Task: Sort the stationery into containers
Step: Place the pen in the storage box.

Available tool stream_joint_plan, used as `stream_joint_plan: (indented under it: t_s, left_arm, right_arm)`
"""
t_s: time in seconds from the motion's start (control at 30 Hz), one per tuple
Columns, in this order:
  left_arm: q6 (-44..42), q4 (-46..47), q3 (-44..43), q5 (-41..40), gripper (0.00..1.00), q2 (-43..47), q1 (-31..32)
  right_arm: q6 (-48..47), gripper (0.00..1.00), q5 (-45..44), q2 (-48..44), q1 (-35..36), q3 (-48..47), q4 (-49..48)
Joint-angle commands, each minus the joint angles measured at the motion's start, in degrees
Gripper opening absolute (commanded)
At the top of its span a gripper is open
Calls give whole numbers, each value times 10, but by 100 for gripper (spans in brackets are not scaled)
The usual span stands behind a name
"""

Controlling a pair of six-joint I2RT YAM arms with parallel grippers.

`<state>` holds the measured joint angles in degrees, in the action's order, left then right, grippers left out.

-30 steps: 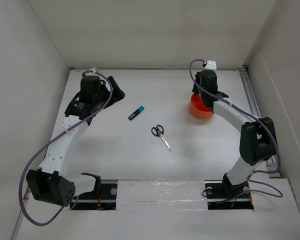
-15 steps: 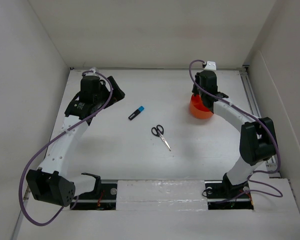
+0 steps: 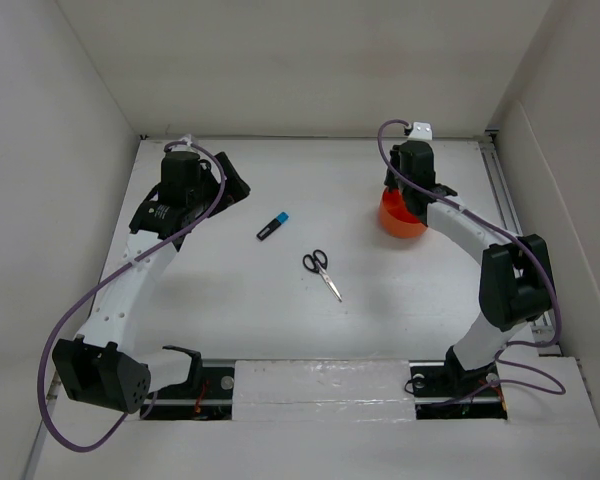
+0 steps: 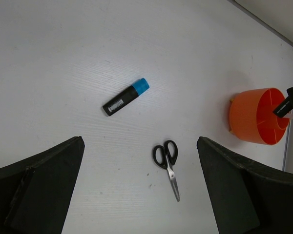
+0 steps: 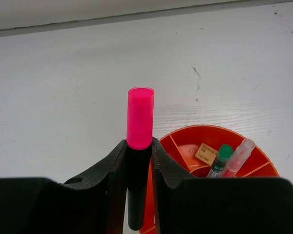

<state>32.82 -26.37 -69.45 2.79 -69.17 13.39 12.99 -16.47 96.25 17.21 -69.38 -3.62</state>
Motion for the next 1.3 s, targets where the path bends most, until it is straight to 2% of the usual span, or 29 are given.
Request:
stream_joint_plan:
  t_s: [0.0, 0.83, 1.27]
  left_arm:
    - [-9, 16, 0, 4, 100, 15, -1]
    - [-14, 21, 11, 14, 100, 15, -1]
    - [-14, 21, 11, 20, 100, 15, -1]
  right_arm:
    - [-15, 0, -1, 0, -7, -22, -32]
    - [-20, 0, -11, 23, -7, -12, -32]
    - [-26, 0, -16, -17, -7, -12, -32]
